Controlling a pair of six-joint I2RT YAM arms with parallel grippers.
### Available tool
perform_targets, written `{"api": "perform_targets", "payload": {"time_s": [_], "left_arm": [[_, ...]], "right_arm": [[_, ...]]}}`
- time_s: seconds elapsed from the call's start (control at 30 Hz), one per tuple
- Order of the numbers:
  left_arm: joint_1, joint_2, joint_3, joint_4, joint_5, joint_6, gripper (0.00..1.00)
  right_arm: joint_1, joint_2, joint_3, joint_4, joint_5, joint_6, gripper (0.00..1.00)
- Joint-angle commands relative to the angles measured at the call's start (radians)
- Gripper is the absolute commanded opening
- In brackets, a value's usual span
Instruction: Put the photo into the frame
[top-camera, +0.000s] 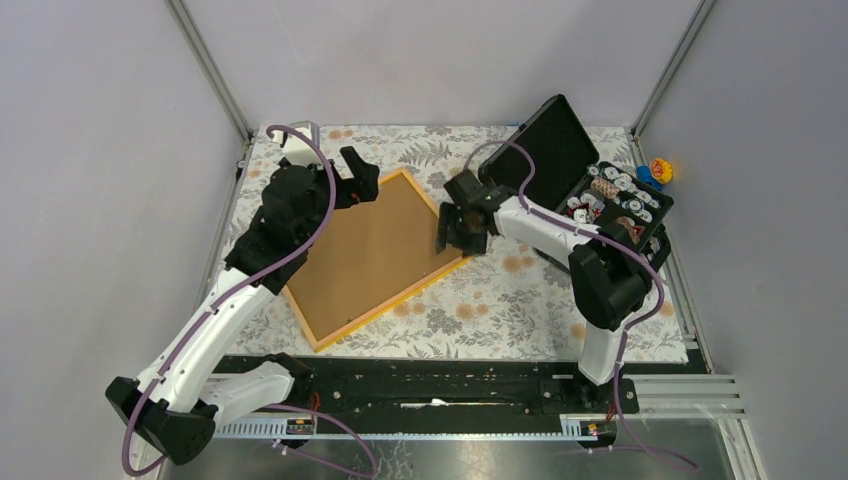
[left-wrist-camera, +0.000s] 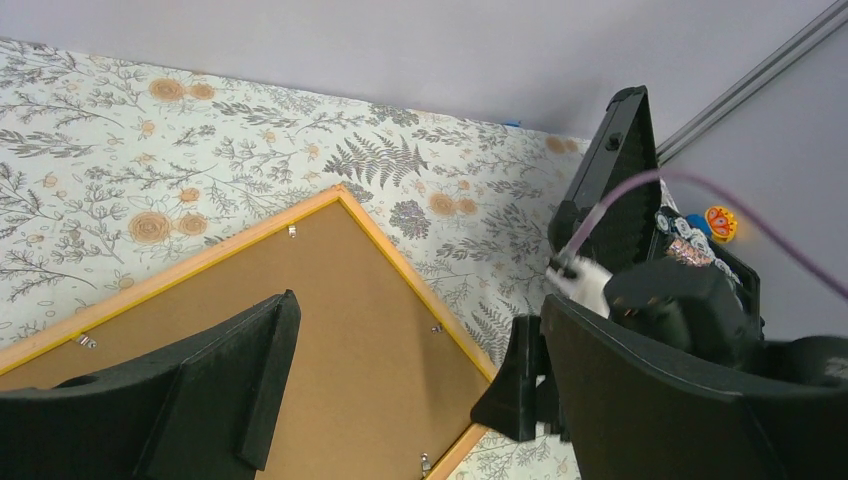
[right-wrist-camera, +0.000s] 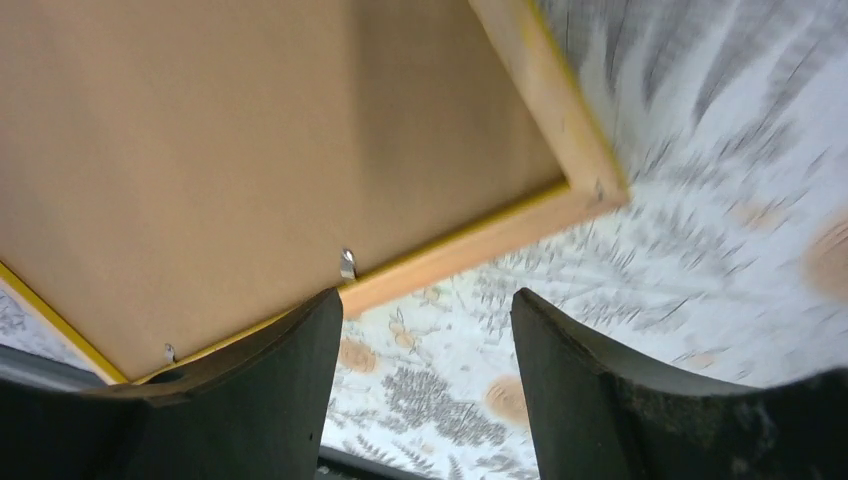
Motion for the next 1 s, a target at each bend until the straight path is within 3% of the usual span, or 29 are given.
{"api": "perform_targets", "payload": {"time_s": [0.0,0.23,0.63,0.97], "left_arm": [[-0.004,-0.017,0.017,0.041,0.014,-0.008,0.99],[-0.004,-0.020,0.015,0.040,0.002,-0.004,0.99],[-0.010,-0.036,0.015,0.042,-0.024,0.011,0.99],[-0.010,-0.041,0.015,0.045,-0.018,0.009,0.99]], "right_arm": [[0.029,-0.053,-0.146,0.096,-0.119,0.377,0.70],[0.042,0.015,-0.205,0.064,-0.090,0.647,0.70],[0.060,0.163,-0.127,0.023,-0.007,0.671,0.65],[0.056,0.225,-0.017,-0.006,0.123,0.550,0.30]]}}
